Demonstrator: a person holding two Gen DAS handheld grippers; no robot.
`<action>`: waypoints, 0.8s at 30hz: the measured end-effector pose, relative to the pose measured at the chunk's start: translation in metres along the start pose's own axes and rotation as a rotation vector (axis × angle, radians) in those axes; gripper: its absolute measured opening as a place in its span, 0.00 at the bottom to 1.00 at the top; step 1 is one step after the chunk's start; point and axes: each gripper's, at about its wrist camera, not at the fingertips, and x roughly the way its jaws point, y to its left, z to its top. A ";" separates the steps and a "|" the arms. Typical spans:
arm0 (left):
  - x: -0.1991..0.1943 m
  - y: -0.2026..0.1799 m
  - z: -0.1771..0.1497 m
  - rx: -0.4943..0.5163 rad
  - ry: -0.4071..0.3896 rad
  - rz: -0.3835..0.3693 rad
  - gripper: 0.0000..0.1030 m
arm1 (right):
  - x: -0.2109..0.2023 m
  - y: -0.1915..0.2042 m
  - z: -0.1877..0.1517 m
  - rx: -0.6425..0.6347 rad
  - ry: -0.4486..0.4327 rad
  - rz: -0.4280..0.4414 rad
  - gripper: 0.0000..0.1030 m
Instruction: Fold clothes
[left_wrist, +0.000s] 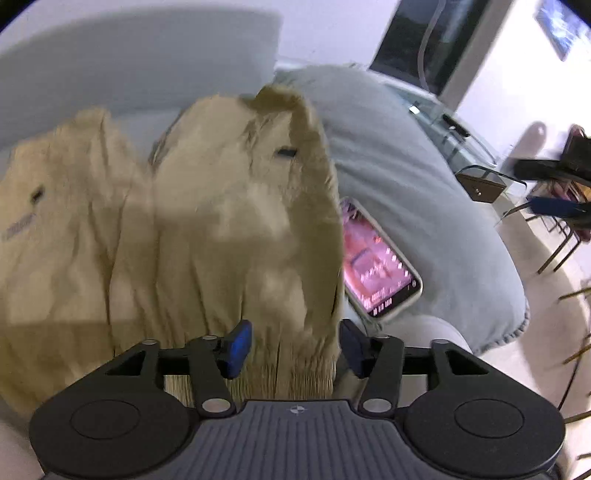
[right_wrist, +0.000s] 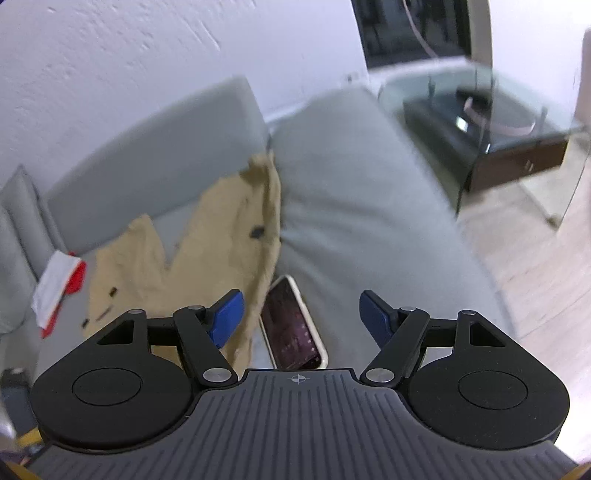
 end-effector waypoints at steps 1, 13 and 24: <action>0.004 -0.003 0.003 0.037 -0.020 -0.006 0.62 | 0.017 -0.002 0.002 0.027 0.007 0.027 0.73; 0.089 -0.035 0.026 0.210 0.012 0.018 0.59 | 0.201 -0.011 0.050 0.275 0.132 0.355 0.60; 0.126 -0.024 0.044 0.277 0.050 0.045 0.02 | 0.296 -0.009 0.095 0.239 0.082 0.235 0.60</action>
